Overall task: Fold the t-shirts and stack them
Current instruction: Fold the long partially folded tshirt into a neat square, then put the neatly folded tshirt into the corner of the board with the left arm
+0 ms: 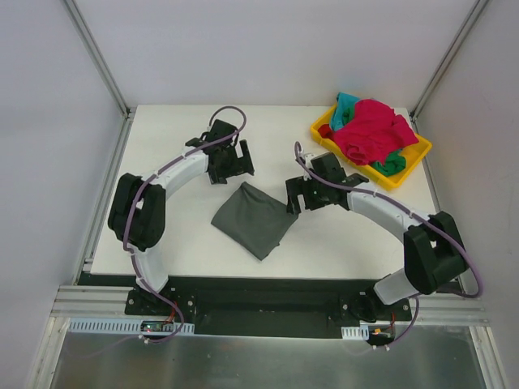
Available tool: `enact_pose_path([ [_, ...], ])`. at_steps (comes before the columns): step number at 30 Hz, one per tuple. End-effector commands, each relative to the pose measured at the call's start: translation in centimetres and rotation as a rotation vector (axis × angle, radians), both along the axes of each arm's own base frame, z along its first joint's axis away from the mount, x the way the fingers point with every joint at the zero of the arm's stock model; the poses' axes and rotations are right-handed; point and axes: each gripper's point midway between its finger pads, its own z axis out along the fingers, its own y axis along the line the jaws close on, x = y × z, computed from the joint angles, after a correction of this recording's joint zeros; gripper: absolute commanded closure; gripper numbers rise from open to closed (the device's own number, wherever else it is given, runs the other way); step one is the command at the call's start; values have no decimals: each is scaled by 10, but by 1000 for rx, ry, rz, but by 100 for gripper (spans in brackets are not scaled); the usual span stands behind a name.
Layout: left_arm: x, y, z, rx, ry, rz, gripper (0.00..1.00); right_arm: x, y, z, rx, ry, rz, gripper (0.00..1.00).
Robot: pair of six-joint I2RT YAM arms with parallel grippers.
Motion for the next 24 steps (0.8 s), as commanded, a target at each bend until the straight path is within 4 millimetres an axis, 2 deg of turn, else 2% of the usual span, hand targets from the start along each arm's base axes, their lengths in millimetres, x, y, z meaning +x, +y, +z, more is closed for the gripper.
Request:
enact_pose_path([
  [1, -14, -14, 43, -108, -55, -66, 1, -11, 14, 45, 157, -55, -18, 4],
  [4, -33, -26, 49, -190, -36, -137, 1, -42, 44, 69, 349, -55, 86, 4],
  [6, -40, -39, 50, -263, -29, -196, 1, -58, 62, 76, 438, -40, 159, 4],
  [8, -40, -50, 47, -306, -6, -232, 1, -59, 73, 73, 458, -26, 171, 4],
  [11, -33, -63, 36, -343, 28, -259, 1, -49, 81, 58, 428, 14, 156, 4],
  [13, -18, -69, 26, -336, 33, -253, 1, -38, 81, 47, 389, 13, 134, 4],
  [16, -7, -73, 8, -339, 72, -248, 1, -21, 77, 26, 315, 16, 100, 4],
  [18, 3, -74, -3, -317, 74, -236, 1, -14, 67, 6, 230, 50, 53, 4],
  [21, 18, -63, -25, -254, 83, -184, 1, -4, 50, -16, 117, 66, 27, 4],
  [24, 20, -47, -45, -186, 106, -116, 1, 2, 44, -30, 86, 94, 8, 4],
])
